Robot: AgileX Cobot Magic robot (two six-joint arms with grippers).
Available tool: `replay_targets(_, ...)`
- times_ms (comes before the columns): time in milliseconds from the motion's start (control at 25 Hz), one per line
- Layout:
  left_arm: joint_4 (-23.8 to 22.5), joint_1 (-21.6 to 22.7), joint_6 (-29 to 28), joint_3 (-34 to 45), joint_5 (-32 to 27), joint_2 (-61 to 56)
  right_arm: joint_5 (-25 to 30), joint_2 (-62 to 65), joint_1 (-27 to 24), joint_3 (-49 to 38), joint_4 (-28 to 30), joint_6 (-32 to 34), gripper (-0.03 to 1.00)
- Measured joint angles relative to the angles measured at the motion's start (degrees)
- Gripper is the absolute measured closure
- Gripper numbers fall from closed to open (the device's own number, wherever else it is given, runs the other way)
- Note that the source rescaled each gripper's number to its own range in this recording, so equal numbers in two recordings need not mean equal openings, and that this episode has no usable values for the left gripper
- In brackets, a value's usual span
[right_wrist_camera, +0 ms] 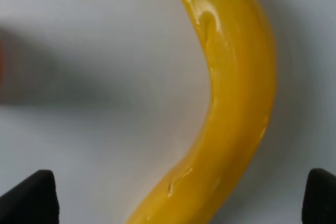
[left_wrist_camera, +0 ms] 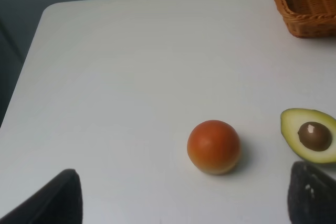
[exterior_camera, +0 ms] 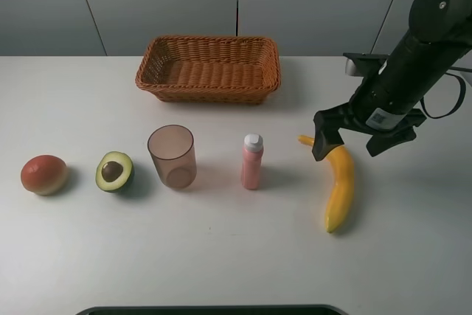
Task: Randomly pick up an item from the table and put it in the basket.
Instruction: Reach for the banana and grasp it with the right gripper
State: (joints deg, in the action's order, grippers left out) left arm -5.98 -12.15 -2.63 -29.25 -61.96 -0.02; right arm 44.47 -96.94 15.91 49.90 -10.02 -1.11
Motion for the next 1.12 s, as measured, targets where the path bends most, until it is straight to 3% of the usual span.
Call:
replay_targets(400, 0.00, 0.00, 0.00, 0.00, 0.00, 0.00, -7.25, -5.44, 0.00, -3.12, -1.22, -0.13, -0.03)
replay_targets(840, 0.00, 0.00, 0.00, 0.00, 0.00, 0.00, -9.28, -9.26, 0.00, -3.20, -1.11, -0.13, -0.01)
replay_targets(880, 0.00, 0.00, 0.00, 0.00, 0.00, 0.00, -9.38, -9.26, 0.00, -3.20, -1.11, -0.13, 0.04)
replay_targets(960, 0.00, 0.00, 0.00, 0.00, 0.00, 0.00, -9.40, -9.26, 0.00, -3.20, -1.11, -0.13, 0.27)
replay_targets(1000, 0.00, 0.00, 0.00, 0.00, 0.00, 0.00, -9.50, -9.26, 0.00, -3.20, -1.11, -0.13, 0.42)
replay_targets(1080, 0.00, 0.00, 0.00, 0.00, 0.00, 0.00, -9.50, -9.26, 0.00, -3.20, -1.11, -0.13, 0.85)
replay_targets(1120, 0.00, 0.00, 0.00, 0.00, 0.00, 0.00, -9.50, -9.26, 0.00, -3.20, -0.99, -0.19, 0.97)
